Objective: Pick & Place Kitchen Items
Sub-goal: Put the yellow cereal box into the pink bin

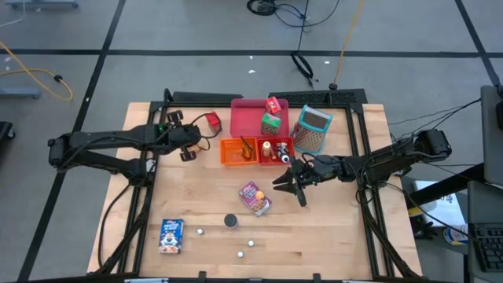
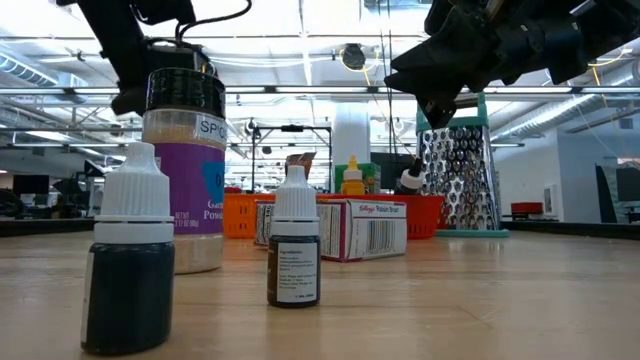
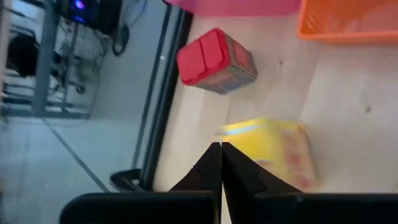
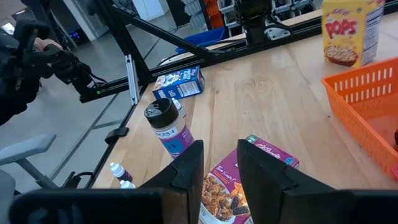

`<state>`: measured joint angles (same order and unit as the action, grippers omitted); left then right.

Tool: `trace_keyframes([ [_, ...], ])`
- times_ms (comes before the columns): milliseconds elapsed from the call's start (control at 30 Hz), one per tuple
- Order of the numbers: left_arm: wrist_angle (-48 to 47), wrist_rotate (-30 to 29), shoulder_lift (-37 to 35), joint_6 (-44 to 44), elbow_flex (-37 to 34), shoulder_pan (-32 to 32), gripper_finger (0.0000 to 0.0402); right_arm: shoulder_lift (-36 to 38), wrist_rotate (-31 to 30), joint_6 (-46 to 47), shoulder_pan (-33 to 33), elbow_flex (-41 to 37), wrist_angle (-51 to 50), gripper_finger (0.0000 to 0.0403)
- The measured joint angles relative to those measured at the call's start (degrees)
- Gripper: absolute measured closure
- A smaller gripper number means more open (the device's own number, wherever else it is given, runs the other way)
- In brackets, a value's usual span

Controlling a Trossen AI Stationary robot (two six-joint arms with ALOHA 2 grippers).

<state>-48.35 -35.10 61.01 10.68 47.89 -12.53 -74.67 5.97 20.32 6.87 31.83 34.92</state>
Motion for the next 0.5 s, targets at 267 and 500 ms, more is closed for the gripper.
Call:
trace_keyframes([
  [267, -6.26, 2.56, -0.07, -6.42, 4.65, -1.70, 0.0343, 0.00, 0.03, 0.00, -0.01, 0.00, 0.00, 0.0314],
  [500, -6.98, 10.90, 0.00, -8.48, 4.80, -4.95, 0.0275, 0.00, 0.03, 0.00, 0.00, 0.00, 0.00, 0.0314],
])
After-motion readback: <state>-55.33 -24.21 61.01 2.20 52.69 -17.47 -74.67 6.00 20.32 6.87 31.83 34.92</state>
